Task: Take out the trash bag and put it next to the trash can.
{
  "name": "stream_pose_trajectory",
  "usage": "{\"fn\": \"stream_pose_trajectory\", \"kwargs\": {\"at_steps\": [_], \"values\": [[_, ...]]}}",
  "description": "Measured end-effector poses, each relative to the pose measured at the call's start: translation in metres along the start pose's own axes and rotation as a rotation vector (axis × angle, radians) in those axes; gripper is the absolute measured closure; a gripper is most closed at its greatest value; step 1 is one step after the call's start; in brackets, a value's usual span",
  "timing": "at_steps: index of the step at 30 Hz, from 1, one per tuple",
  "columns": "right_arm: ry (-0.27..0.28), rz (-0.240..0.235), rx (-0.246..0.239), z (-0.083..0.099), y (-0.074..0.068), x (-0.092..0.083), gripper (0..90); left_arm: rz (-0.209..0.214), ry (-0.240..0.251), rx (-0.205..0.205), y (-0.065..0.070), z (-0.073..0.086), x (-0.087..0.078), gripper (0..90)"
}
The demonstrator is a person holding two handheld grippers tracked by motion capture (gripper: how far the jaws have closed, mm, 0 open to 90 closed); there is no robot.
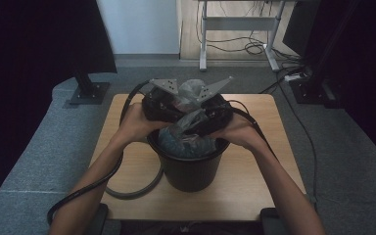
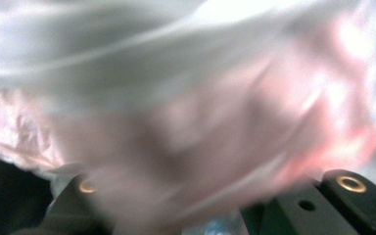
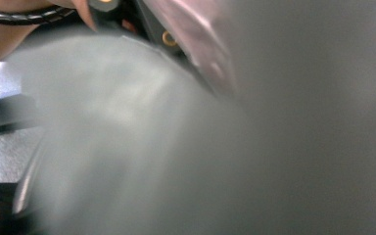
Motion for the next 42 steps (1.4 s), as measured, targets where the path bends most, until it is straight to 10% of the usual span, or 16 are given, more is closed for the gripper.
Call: {"fn": "stream_pose_trajectory", "kwargs": {"at_steps": [6,8,21,26,32,42], "values": [[0.008,0.044,-0.007,0.001,0.004,0.003,69.8,0.021,0.114,-0.034,0.000,-0.008,-0.010,79.3],[0.016,0.045,-0.009,0.001,0.005,0.002,79.1,-0.010,0.124,-0.058,-0.004,-0.007,-0.016,63.4],[0.023,0.086,0.039,0.007,0.021,-0.018,81.8,-0.043,0.078,-0.091,-0.009,0.032,-0.042,43.1],[0.080,0.080,0.065,0.003,0.025,-0.036,81.7,-0.036,0.027,-0.116,-0.016,0.049,-0.030,46.4],[0.085,0.057,0.055,0.002,0.021,-0.038,81.4,-0.060,-0.046,-0.109,-0.019,0.051,-0.014,74.3],[-0.006,0.013,0.018,0.011,0.012,-0.024,76.2,-0.119,0.047,-0.047,-0.013,0.028,-0.028,89.6]]}}
Point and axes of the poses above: each handheld gripper's, and its own axes: x roughly forward along the jaws, z roughly out of its underside, y roughly to its right, the point moved 9 cm from there along x, roughly forward along the jaws, and after that the axes turned 9 degrees about z, right-handed, at the moved point
